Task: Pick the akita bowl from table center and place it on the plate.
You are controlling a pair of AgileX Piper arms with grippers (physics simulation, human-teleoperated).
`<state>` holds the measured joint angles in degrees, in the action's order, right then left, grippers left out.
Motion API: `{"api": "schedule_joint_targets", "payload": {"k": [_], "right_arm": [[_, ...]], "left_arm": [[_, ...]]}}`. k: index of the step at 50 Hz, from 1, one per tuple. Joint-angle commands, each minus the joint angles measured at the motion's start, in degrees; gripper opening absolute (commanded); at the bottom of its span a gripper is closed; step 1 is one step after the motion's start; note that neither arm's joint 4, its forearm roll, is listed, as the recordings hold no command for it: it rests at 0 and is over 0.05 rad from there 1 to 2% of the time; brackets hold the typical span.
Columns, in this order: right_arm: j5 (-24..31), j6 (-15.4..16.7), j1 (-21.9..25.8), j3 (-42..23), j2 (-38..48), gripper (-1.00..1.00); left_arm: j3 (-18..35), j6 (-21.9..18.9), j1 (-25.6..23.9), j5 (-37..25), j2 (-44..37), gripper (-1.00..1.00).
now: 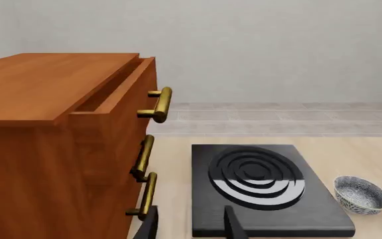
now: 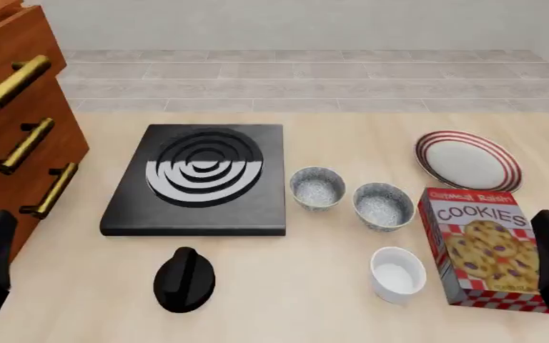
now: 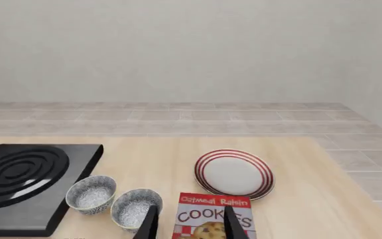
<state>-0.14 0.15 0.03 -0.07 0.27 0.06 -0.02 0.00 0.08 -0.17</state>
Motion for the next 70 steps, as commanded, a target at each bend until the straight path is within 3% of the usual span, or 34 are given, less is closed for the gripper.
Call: {"api": "schedule_joint_targets", "payload": {"k": [1,16,38,49,54,62,70], "right_arm": [[-0.6,0.7,0.2,-0.1,1.0,1.00],[-0.9,0.2,0.1,-1.3,3.0,1.00],[4.2,1.7,4.6,-16.0,14.0,1.00],[5.7,4.7,10.3,-24.1,24.4,1.00],[6.7,7.0,12.8,-25.8,28.2,1.00],[8.0,7.8,14.1,-27.6,32.3,1.00],[11.3,11.0,18.9,-30.7,38.2,1.00]], "left_arm": [[0.2,0.0,-0.1,0.1,-0.8,1.00],[0.0,0.7,-0.7,0.6,-1.5,1.00],[0.0,0.9,-1.1,0.9,-2.4,1.00],[0.2,1.2,-1.4,0.9,-2.7,1.00],[0.2,1.0,-1.7,0.4,-2.1,1.00],[0.3,0.6,-2.8,-1.4,-0.8,1.00],[0.9,0.7,-3.4,-2.2,-0.5,1.00]]}}
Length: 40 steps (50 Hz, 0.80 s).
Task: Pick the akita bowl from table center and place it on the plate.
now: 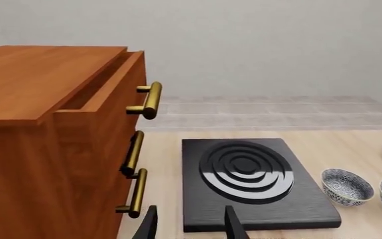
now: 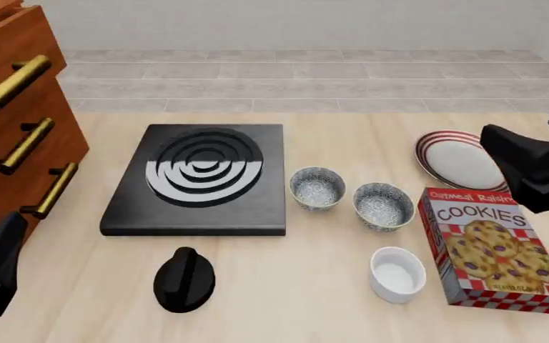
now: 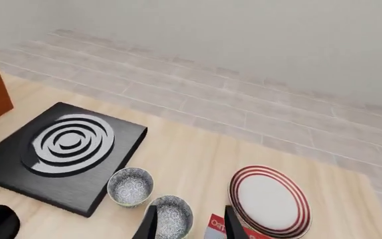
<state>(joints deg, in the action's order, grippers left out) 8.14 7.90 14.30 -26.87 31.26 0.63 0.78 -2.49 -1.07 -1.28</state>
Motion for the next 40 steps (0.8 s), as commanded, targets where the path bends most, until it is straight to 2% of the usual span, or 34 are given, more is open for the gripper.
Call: {"api": "schedule_joint_targets", "payload": {"k": [1,12,14,16,19,20,29,40], "right_arm": [[3.4,3.5,5.2,-4.4,7.8,1.00],[7.5,8.8,9.8,-11.9,16.3,1.00],[8.6,8.7,11.2,-13.3,17.8,1.00],[9.2,10.3,12.2,-14.2,19.3,1.00],[10.4,10.2,15.1,-15.5,22.1,1.00],[10.7,11.3,16.2,-16.1,23.9,1.00],[12.2,13.8,17.9,-20.6,29.7,1.00],[13.8,16.3,21.2,-23.1,36.3,1.00]], "left_arm": [[0.6,-0.1,-0.9,-1.4,0.8,1.00],[0.0,-0.2,-0.9,-0.9,0.6,1.00],[0.1,-0.3,-0.9,-0.6,0.2,1.00],[-0.2,-0.3,-0.9,-0.6,0.5,1.00],[-0.3,-0.3,-0.9,-0.5,0.4,1.00],[-0.3,-0.4,-1.0,-0.5,0.4,1.00],[-0.5,-0.5,-0.8,-0.2,0.2,1.00],[-0.5,-0.5,-1.0,-0.4,0.3,1.00]]}}
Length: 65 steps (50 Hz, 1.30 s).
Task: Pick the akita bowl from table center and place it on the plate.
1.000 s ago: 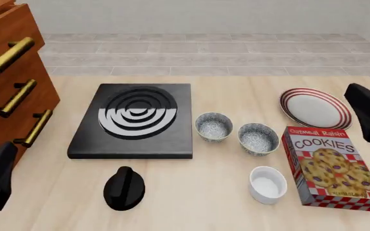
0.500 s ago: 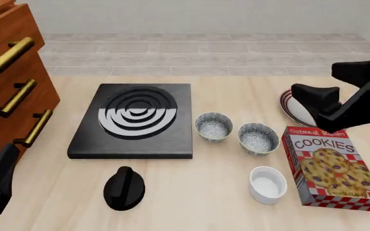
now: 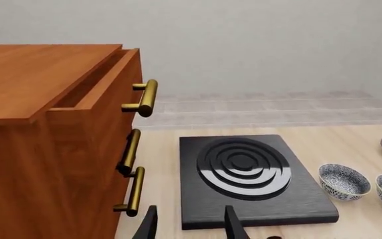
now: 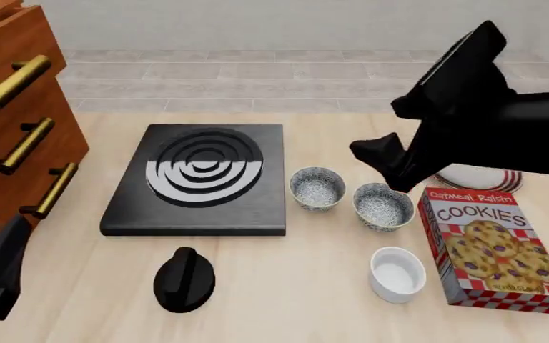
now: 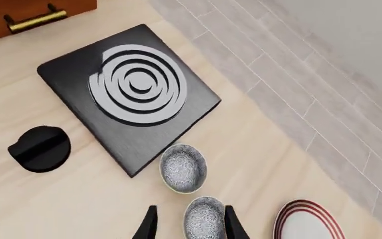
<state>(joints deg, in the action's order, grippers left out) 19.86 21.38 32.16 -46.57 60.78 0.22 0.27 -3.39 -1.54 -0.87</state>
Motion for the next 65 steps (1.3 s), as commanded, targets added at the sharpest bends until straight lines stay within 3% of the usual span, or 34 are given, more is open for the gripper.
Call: {"api": "schedule_joint_targets", "payload": {"k": [1,18,32,35,53,65], "right_arm": [[2.3,3.1,3.7,-3.7,7.4,1.00],[1.9,10.8,3.5,-4.8,17.6,1.00],[1.3,12.9,3.9,-7.2,23.0,1.00],[0.8,15.3,2.5,-7.1,24.5,1.00],[-2.3,21.3,-0.5,-8.2,32.0,1.00],[-3.1,21.9,1.0,-9.3,34.9,1.00]], "left_arm": [[-0.1,0.0,-0.1,0.0,-0.1,1.00],[0.0,0.1,-0.5,-0.2,-0.2,1.00],[0.1,-0.2,-0.9,-0.9,0.5,1.00],[0.1,-0.1,-1.0,-0.9,0.5,1.00],[0.1,0.0,-1.3,-1.0,0.4,1.00],[0.1,0.5,-1.0,-0.8,0.1,1.00]]}}
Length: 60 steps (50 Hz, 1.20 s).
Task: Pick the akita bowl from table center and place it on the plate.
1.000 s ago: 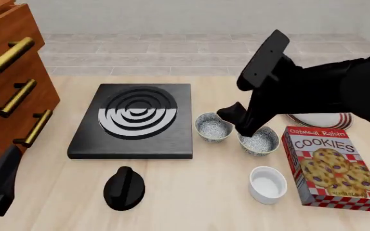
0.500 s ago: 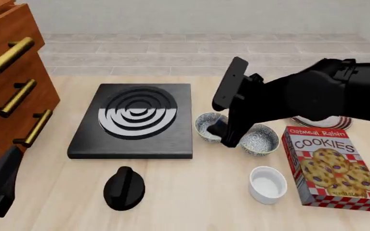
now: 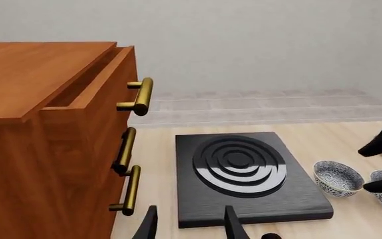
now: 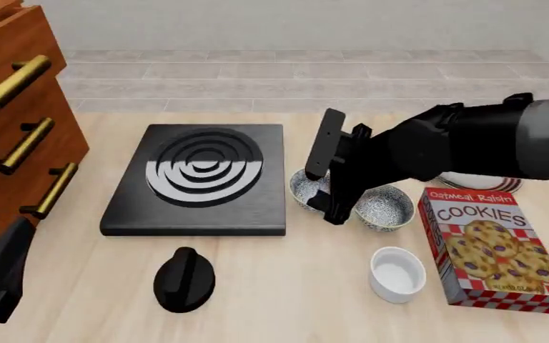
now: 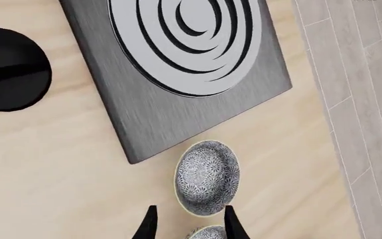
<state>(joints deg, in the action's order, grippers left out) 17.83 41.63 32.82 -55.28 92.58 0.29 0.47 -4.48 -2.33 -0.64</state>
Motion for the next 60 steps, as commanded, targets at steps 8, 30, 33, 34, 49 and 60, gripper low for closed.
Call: {"api": "schedule_joint_targets", "payload": {"k": [8,30,33,34,49,60], "right_arm": [[-2.0,2.3,0.7,-0.4,5.1,1.00],[-4.5,-0.1,0.7,-0.7,9.8,1.00],[-4.7,0.0,0.4,-0.8,10.3,1.00],[-4.7,0.0,0.4,-0.8,10.4,1.00],[-5.3,1.0,-1.4,-1.6,13.2,1.00],[-4.8,1.0,-1.9,-2.5,15.2,1.00]], "left_arm": [[0.2,0.6,-0.1,-0.3,0.0,1.00],[0.2,0.4,0.0,-0.4,0.0,1.00],[0.2,0.3,0.0,-0.4,0.0,1.00],[0.2,0.3,0.0,-0.4,0.0,1.00],[0.2,0.3,-0.1,-0.1,-0.3,1.00],[0.3,0.2,0.2,-0.4,-0.2,1.00]]}}
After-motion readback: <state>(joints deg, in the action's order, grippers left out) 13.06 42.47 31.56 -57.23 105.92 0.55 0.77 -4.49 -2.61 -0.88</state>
